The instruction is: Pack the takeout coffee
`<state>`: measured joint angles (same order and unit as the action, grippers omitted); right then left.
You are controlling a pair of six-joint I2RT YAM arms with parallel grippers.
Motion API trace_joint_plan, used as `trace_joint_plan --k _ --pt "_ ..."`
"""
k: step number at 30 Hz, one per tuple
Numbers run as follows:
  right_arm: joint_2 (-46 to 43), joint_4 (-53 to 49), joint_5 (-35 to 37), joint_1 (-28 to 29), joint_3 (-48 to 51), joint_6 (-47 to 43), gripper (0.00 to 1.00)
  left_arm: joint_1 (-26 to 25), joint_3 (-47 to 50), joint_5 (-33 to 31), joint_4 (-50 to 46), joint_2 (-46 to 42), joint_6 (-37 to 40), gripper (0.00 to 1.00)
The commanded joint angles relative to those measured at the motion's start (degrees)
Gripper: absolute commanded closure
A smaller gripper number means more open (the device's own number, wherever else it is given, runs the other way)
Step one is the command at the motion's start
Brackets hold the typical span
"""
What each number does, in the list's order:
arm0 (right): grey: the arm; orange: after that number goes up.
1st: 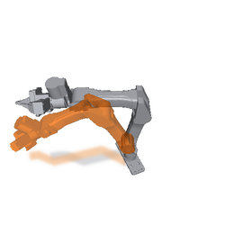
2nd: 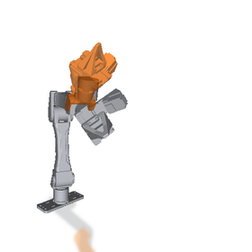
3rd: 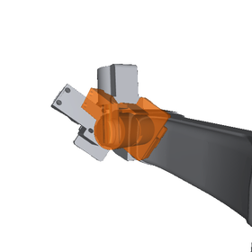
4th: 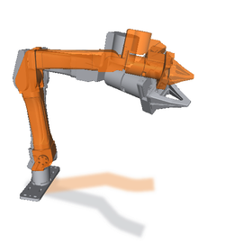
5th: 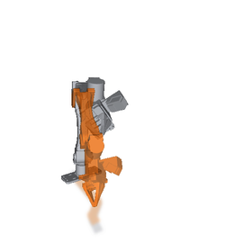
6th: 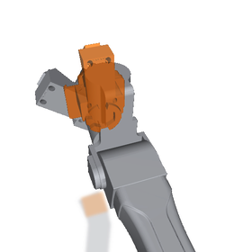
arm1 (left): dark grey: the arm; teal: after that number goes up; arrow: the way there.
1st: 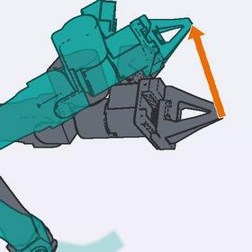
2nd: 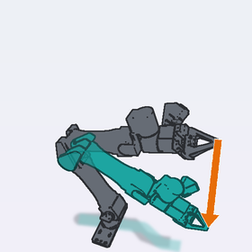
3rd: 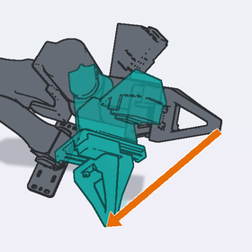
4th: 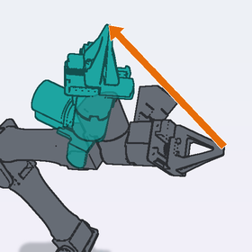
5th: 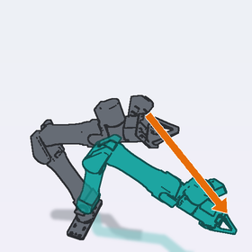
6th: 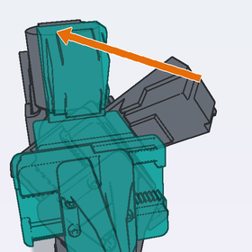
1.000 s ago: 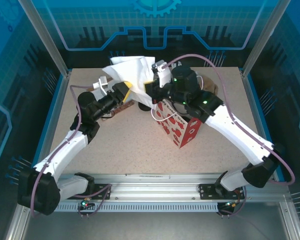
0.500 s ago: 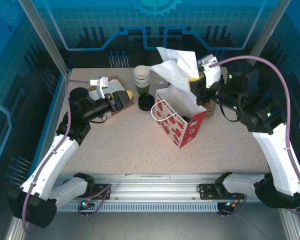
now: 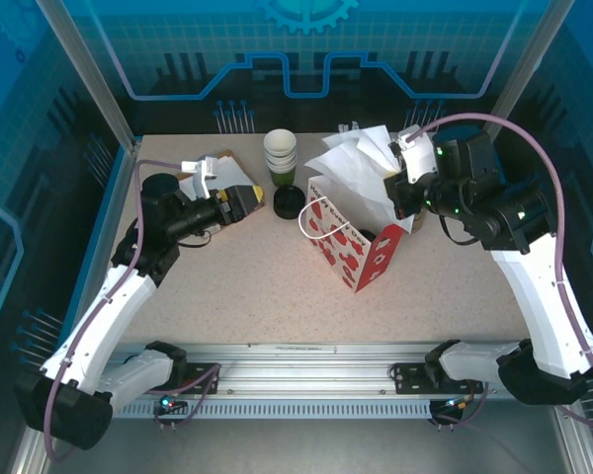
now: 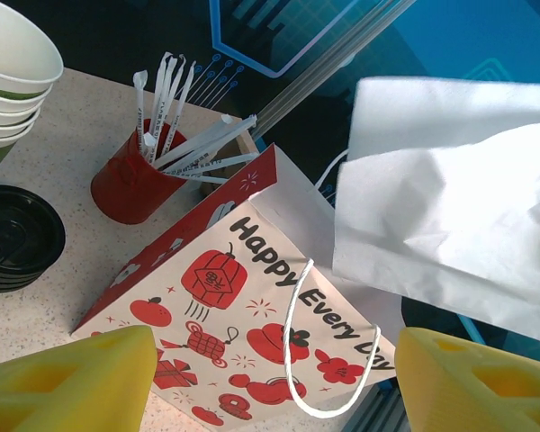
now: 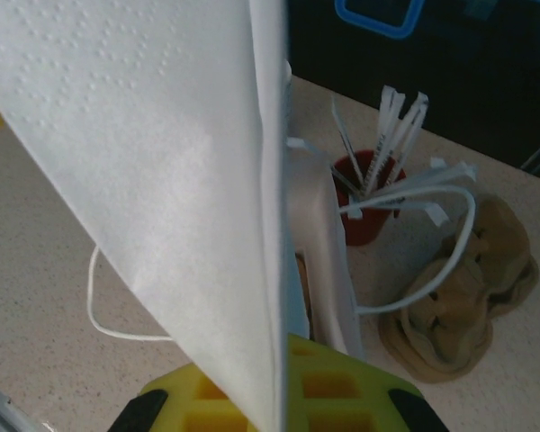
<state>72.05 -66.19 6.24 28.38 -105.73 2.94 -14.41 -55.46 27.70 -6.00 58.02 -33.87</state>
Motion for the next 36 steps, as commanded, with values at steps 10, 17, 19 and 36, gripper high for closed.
trace_joint_plan --k 10,17,19,36 --pt "9.72 -6.37 3.4 -0.66 -0.83 -0.4 0.97 0.0 -1.29 -1.75 -0.51 1.47 2.46 0.28" --pt "19.13 -3.27 1.17 1.08 -2.8 -1.17 0.95 -0.05 -1.18 -2.01 -0.1 2.95 2.86 0.29" --pt "21.79 -2.89 0.88 1.15 -3.21 -1.42 0.93 -0.13 -1.14 -1.97 0.0 3.15 2.92 0.28" --pt "19.71 -0.53 1.28 1.07 0.41 -2.17 0.54 -0.09 -0.31 -3.71 -0.6 3.5 5.12 0.28"
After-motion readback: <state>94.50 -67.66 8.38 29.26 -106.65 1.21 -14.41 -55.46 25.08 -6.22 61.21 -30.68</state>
